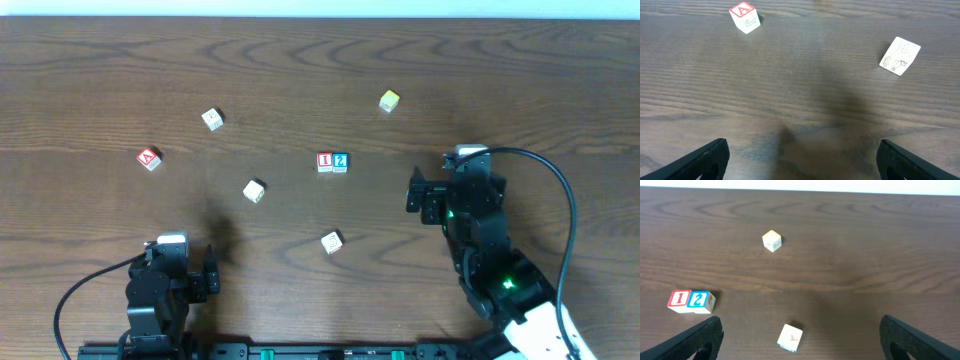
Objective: Spell out Ai2
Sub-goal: 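Retract the right gripper back toward the right side, then reach the left gripper forward to the red 'A' block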
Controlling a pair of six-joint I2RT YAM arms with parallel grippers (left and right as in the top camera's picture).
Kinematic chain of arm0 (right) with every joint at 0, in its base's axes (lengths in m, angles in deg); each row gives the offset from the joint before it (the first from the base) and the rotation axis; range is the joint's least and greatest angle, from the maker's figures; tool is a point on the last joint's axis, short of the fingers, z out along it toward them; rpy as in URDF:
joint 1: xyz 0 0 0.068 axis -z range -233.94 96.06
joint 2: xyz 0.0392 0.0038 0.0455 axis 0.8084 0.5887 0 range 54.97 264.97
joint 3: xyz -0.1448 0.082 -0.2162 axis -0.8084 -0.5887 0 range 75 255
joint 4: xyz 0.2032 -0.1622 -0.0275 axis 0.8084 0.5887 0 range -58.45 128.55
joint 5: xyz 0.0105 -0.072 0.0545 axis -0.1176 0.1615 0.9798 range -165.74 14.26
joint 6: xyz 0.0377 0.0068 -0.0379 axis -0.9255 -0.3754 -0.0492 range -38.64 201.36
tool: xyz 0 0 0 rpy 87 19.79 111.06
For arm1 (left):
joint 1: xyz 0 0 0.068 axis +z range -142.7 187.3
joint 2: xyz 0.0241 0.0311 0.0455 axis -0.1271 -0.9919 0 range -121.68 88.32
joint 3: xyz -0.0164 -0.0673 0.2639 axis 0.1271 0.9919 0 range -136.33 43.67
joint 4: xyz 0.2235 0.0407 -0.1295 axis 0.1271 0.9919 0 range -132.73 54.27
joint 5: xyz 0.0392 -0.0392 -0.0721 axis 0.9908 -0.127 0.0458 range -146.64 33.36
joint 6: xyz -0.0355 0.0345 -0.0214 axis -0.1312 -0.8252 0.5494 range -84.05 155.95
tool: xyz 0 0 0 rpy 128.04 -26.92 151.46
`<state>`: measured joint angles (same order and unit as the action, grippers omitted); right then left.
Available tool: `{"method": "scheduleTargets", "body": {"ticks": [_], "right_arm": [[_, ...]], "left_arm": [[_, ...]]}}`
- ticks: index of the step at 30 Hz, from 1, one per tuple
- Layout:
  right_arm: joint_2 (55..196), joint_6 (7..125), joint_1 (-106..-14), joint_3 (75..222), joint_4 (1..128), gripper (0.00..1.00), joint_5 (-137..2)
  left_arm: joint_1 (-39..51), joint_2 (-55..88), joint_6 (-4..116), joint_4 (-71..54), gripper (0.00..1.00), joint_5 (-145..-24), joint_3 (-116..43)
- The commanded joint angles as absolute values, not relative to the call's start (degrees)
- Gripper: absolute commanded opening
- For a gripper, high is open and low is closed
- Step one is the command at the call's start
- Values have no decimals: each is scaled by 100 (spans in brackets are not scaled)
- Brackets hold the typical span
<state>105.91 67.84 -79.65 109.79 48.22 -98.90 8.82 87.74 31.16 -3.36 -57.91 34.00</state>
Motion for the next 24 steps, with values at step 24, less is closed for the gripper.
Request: {"method": "scheduleTargets", "body": {"ticks": [24], "right_arm": [[11426, 6815, -7919, 11000, 4829, 99, -9953]], "left_arm": [[917, 8805, 5854, -985, 95, -6060, 3453]]}}
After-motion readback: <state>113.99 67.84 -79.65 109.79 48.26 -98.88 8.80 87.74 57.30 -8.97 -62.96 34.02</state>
